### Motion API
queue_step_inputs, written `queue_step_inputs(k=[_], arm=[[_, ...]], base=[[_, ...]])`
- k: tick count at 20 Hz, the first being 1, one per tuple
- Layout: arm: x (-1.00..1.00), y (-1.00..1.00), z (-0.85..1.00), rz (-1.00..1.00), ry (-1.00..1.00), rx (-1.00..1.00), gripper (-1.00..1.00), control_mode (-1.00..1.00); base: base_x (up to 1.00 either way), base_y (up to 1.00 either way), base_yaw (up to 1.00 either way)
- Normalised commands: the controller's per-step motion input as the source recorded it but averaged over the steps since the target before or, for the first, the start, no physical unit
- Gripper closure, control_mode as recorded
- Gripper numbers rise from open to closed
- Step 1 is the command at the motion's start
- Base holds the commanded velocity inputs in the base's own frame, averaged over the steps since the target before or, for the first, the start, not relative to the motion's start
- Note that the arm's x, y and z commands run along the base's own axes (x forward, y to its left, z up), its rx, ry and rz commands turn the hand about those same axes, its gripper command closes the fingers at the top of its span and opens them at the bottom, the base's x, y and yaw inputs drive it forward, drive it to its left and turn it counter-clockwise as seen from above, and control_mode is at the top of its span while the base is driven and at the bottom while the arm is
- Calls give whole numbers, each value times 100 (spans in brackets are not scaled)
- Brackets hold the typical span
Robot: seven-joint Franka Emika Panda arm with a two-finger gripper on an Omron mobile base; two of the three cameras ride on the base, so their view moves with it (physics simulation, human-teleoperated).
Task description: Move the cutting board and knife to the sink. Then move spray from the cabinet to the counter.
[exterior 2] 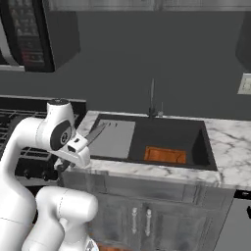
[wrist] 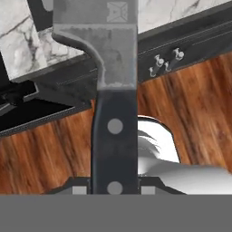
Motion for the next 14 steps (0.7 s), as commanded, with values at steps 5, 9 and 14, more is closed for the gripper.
queue_step_inputs(k=[5, 9, 14], arm=[[0, 0, 0, 0, 0, 0, 100, 100], [0, 0, 0, 0, 0, 0, 100, 100], [0, 0, 0, 0, 0, 0, 100, 100]], base=[[3, -100, 0], [0, -88, 0], [22, -58, 1]])
